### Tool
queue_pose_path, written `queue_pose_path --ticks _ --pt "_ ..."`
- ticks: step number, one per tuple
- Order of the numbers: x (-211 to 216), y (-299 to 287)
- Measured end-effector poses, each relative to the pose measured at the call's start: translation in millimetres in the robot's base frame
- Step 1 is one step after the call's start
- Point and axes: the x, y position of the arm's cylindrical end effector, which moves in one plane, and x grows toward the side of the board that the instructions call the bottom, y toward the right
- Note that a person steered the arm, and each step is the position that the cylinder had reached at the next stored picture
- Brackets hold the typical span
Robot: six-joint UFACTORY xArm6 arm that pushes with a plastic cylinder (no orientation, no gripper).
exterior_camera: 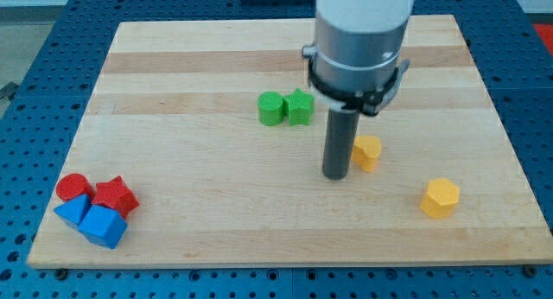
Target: Push the yellow heart towards the top side of the board
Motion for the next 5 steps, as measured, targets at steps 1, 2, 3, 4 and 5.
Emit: queue_pose_path --ticks 1,2,3,4,5 --pt "15 8" --pt "-6 33" --pt "-48 61" --pt "-90 74" --pt "-132 74"
